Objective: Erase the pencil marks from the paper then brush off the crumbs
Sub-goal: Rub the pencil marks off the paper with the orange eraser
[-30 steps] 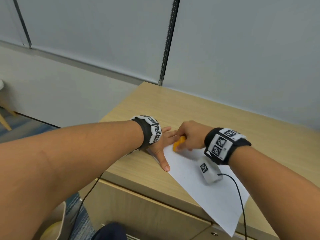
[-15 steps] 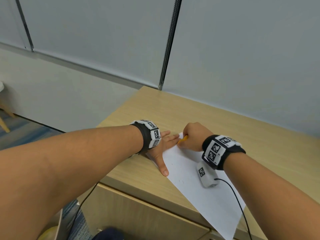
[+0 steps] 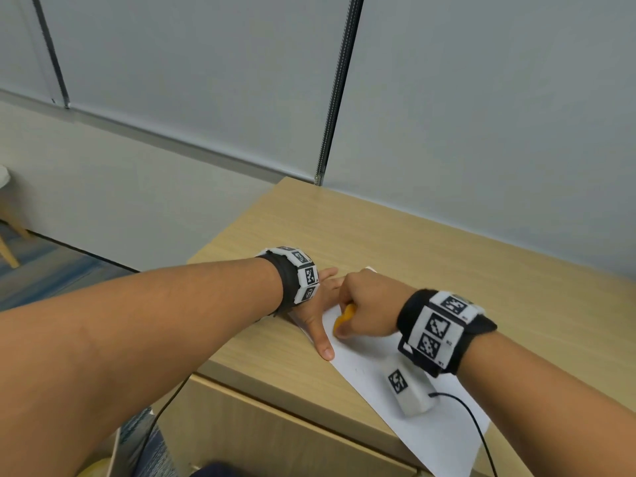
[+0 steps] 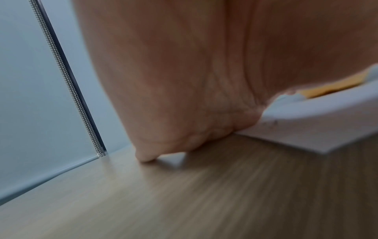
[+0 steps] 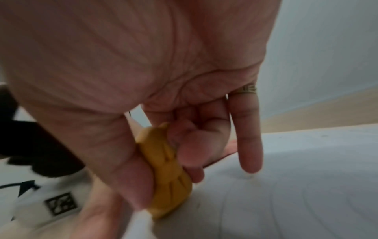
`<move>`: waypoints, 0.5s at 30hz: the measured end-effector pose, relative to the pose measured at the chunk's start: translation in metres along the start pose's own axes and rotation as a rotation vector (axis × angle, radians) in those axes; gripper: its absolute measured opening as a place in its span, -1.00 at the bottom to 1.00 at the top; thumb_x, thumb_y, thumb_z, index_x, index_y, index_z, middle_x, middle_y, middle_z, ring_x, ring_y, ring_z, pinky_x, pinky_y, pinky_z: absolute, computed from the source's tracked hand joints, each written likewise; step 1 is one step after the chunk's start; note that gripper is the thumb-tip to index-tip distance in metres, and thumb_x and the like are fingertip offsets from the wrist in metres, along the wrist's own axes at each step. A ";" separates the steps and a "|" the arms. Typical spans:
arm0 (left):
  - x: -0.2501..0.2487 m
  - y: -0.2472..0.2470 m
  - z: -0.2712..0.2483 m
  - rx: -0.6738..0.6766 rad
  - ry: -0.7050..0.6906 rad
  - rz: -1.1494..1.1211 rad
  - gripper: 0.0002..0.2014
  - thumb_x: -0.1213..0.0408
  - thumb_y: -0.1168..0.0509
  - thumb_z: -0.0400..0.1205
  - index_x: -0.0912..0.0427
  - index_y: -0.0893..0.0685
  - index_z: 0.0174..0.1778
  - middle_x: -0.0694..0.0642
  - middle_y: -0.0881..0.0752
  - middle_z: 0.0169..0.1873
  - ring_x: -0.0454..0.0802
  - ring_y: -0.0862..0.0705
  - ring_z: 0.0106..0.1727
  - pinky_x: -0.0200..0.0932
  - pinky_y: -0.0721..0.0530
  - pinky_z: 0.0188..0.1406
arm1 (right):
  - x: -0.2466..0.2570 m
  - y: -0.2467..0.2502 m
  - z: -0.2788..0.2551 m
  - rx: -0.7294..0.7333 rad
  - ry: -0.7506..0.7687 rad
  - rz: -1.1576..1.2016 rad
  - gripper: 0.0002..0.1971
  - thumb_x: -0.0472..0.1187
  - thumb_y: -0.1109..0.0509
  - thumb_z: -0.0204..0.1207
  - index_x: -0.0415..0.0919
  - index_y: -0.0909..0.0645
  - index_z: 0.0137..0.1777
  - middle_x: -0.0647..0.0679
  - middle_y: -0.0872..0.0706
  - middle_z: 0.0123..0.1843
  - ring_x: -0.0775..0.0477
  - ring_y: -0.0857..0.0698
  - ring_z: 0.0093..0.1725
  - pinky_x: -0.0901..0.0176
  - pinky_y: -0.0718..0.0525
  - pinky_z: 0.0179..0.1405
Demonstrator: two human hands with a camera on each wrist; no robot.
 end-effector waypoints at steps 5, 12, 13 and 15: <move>0.000 0.001 -0.007 -0.017 0.065 -0.061 0.50 -0.56 -0.44 0.15 -0.07 0.42 0.73 -0.05 0.41 0.73 0.15 0.44 0.72 0.33 0.32 0.68 | -0.050 0.018 0.012 -0.103 -0.193 0.088 -0.69 0.01 -0.61 0.40 -0.28 -0.77 -0.25 -0.08 -0.79 -0.41 -0.08 -0.75 -0.38 0.13 -0.73 -0.30; 0.004 -0.001 -0.009 0.017 0.115 -0.080 0.57 -0.69 -0.29 -0.06 -0.12 0.47 0.70 -0.16 0.46 0.70 0.08 0.47 0.71 0.40 0.22 0.68 | -0.079 0.020 0.003 -0.216 -0.331 0.191 -0.71 0.00 -0.55 0.45 -0.26 -0.78 -0.22 -0.10 -0.84 -0.41 -0.08 -0.83 -0.34 0.20 -0.67 -0.33; 0.005 -0.002 -0.009 0.019 0.116 -0.089 0.58 -0.69 -0.28 -0.08 -0.13 0.47 0.70 -0.16 0.47 0.70 0.07 0.47 0.71 0.40 0.22 0.68 | -0.083 0.019 -0.005 -0.234 -0.336 0.216 -0.72 0.01 -0.53 0.49 -0.22 -0.75 -0.24 -0.07 -0.81 -0.43 -0.05 -0.81 -0.36 0.20 -0.66 -0.32; 0.006 -0.001 -0.009 0.021 0.120 -0.095 0.58 -0.69 -0.31 -0.07 -0.14 0.47 0.70 -0.16 0.47 0.70 0.06 0.47 0.71 0.40 0.21 0.68 | -0.090 0.015 -0.027 -0.228 -0.349 0.189 -0.72 0.04 -0.50 0.52 -0.15 -0.68 -0.27 -0.03 -0.78 -0.37 -0.06 -0.77 -0.32 0.15 -0.66 -0.27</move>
Point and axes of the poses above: each hand's wrist, its own z-axis towards the middle knuckle, its own y-axis out of the back of the hand, x = y × z, the point moved 6 cm from there along z, towards the middle knuckle
